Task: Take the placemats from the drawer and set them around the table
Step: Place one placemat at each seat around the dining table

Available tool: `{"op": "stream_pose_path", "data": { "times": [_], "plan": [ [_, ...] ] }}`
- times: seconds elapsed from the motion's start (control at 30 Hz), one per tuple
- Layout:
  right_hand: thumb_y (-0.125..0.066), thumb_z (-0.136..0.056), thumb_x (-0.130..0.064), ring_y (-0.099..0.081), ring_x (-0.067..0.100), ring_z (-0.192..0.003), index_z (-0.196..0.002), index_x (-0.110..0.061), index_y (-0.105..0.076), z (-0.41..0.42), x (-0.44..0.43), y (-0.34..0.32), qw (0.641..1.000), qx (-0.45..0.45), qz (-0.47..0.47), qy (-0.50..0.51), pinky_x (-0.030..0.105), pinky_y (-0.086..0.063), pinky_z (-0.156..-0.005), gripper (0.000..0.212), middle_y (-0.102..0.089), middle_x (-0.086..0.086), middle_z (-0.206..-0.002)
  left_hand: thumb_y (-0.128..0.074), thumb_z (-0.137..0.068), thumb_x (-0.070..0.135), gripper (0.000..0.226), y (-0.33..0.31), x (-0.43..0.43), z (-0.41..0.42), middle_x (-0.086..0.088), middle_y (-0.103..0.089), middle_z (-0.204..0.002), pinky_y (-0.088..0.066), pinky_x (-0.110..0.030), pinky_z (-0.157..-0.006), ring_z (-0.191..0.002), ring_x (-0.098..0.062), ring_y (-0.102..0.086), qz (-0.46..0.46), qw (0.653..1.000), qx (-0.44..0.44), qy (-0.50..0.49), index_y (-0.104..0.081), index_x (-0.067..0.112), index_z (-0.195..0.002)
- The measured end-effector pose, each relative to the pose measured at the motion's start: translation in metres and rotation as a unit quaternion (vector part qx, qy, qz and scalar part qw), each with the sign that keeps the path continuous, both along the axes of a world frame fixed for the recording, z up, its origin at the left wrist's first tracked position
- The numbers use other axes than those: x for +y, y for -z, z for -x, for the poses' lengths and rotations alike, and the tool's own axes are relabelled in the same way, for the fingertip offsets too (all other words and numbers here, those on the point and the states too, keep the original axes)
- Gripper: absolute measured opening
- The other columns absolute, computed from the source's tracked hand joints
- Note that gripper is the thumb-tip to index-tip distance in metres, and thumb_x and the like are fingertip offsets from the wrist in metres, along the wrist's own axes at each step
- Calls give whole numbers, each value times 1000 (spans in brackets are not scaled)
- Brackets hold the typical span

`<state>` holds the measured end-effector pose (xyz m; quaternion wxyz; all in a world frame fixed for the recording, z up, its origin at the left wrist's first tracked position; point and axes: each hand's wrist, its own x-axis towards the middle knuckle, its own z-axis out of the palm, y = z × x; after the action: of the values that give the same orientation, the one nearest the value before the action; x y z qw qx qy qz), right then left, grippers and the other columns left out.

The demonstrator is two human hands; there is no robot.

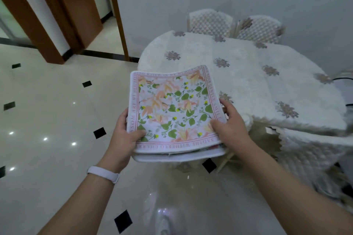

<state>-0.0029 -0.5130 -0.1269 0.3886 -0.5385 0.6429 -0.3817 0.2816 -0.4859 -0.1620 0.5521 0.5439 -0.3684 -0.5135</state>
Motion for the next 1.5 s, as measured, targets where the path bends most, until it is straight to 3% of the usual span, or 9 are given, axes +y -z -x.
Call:
{"op": "stream_pose_path", "data": {
  "times": [0.1, 0.23, 0.5, 0.63, 0.9, 1.4, 1.5],
  "plan": [
    [-64, -85, -7, -68, 10, -94, -141, -34, -42, 10, -24, -3, 999, 13, 12, 46, 38, -59, -81, 66, -60, -14, -111, -57, -81, -21, 79, -4, -47, 7, -2, -64, -121, -60, -33, -70, -96, -18, -70, 5, 999, 5, 44, -39, 24, -143],
    [-63, -85, -9, -69, 15, -94, -139, -37, -43, 32, -41, -7, 996, 10, 8, 92, 44, -60, -78, 64, -59, -8, -114, -58, -81, -20, 78, -9, -91, 28, -1, -65, -119, -59, -34, -69, -95, -18, -70, 7, 995, 12, 101, -41, 27, -141],
    [-63, -88, -7, -69, 11, -83, -139, -38, -42, 75, -78, -6, 989, 6, -6, 147, 22, -56, -54, 63, -59, -10, -110, -58, -81, -18, 77, -9, -160, 74, -5, -63, -122, -59, -44, -77, -101, -25, -68, 4, 988, 2, 157, -40, 25, -142],
    [-63, -88, -7, -69, 15, -86, -139, -38, -42, 103, -111, 4, 989, 7, -3, 151, 33, -61, -65, 63, -59, -7, -111, -58, -83, -17, 76, -4, -194, 102, -4, -63, -122, -58, -49, -79, -100, -26, -68, -3, 987, -14, 162, -40, 26, -143],
    [-62, -87, -5, -69, 12, -87, -140, -34, -44, 185, -202, 31, 990, -38, -15, 133, 20, -55, -56, 63, -61, -4, -112, -59, -84, -15, 72, 7, -279, 184, 3, -65, -116, -60, -47, -75, -94, -24, -69, -33, 989, -34, 143, -43, 30, -138],
    [-60, -86, -7, -65, 3, -87, -142, -30, -42, 305, -355, 72, 991, 6, -62, 122, 31, -57, -73, 62, -61, -15, -106, -58, -86, -14, 73, 40, -430, 307, -1, -63, -118, -59, -40, -72, -100, -25, -67, -83, 982, -73, 151, -39, 30, -141],
    [-59, -86, -7, -64, 3, -86, -142, -28, -42, 314, -384, 82, 989, 22, -63, 132, 23, -53, -67, 62, -60, -16, -103, -57, -87, -13, 70, 51, -461, 321, 2, -63, -118, -59, -35, -70, -99, -21, -66, -79, 979, -87, 166, -40, 30, -139]
  ]
}}
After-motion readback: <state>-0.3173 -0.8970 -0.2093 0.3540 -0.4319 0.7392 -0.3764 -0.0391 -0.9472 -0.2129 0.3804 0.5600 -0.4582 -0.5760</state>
